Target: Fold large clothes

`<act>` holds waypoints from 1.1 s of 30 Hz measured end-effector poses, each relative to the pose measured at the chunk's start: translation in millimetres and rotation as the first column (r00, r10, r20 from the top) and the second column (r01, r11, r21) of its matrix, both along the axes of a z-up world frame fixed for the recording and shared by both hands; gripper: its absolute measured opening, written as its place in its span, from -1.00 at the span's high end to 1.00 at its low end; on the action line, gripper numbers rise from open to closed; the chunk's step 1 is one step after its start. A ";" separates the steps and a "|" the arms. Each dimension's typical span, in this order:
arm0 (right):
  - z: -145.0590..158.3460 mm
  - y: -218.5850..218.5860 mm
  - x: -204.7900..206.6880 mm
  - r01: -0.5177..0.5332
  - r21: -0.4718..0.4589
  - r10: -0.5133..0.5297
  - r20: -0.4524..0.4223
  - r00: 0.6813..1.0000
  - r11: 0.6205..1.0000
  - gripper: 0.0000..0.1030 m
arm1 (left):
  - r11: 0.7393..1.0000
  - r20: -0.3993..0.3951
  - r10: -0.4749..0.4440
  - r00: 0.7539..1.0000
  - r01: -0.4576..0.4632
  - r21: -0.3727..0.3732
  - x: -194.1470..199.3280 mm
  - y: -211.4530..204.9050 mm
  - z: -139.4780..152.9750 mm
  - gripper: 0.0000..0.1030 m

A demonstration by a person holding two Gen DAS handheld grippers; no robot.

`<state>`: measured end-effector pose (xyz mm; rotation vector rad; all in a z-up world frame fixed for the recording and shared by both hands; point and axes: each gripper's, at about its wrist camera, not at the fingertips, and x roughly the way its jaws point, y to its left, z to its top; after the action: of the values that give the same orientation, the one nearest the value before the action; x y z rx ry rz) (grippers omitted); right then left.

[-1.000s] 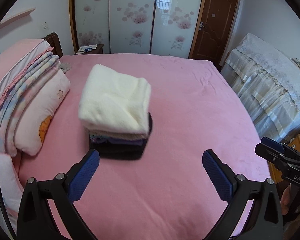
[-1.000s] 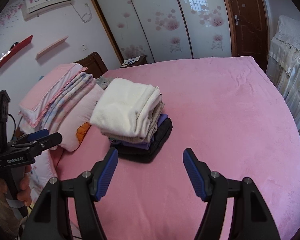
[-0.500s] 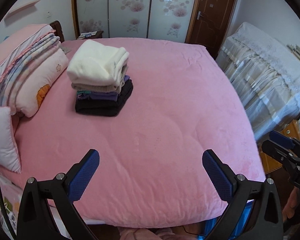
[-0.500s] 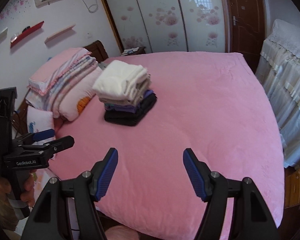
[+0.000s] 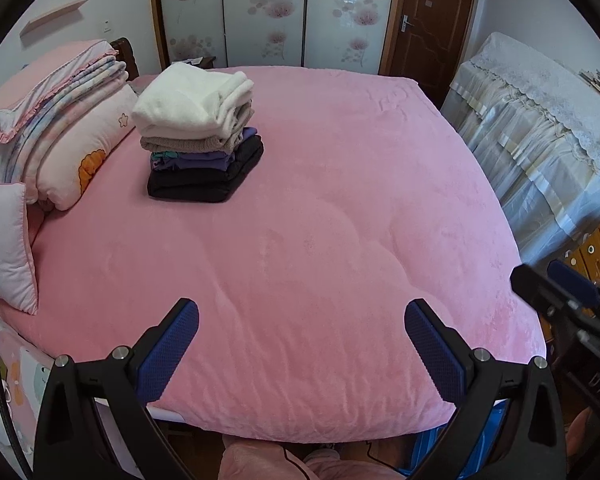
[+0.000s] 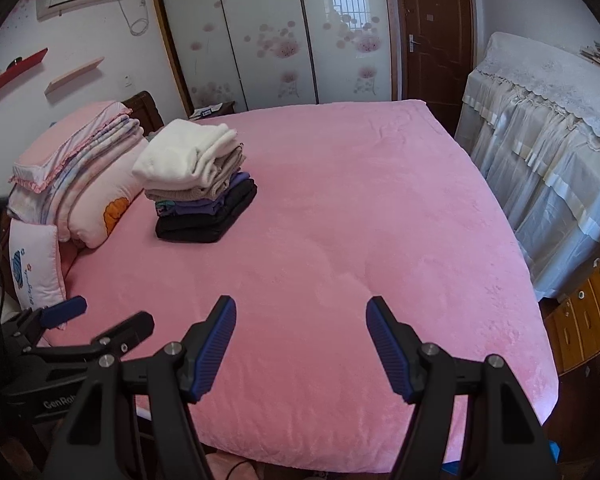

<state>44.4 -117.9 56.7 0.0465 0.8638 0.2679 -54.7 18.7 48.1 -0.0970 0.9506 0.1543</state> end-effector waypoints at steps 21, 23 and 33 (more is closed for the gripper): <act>-9.3 -6.5 -0.7 -0.006 -0.004 0.006 -0.040 0.999 1.000 -0.32 | 1.000 0.008 -0.001 1.000 0.001 0.014 1.2 -13.4 2.6 -0.98; -9.4 -7.0 -0.5 -0.006 -0.005 0.006 -0.040 0.999 1.000 -0.32 | 1.000 0.005 -0.001 1.000 0.001 0.012 1.8 -13.7 2.1 -0.99; -12.3 -11.7 0.5 0.000 -0.003 0.000 -0.046 0.999 1.000 -0.32 | 1.000 -0.002 -0.009 1.000 0.009 0.015 2.4 -16.8 1.4 -0.99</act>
<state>44.9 -129.6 44.4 0.0499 0.9095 0.2668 -52.2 1.9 49.4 -0.0787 0.9514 0.1537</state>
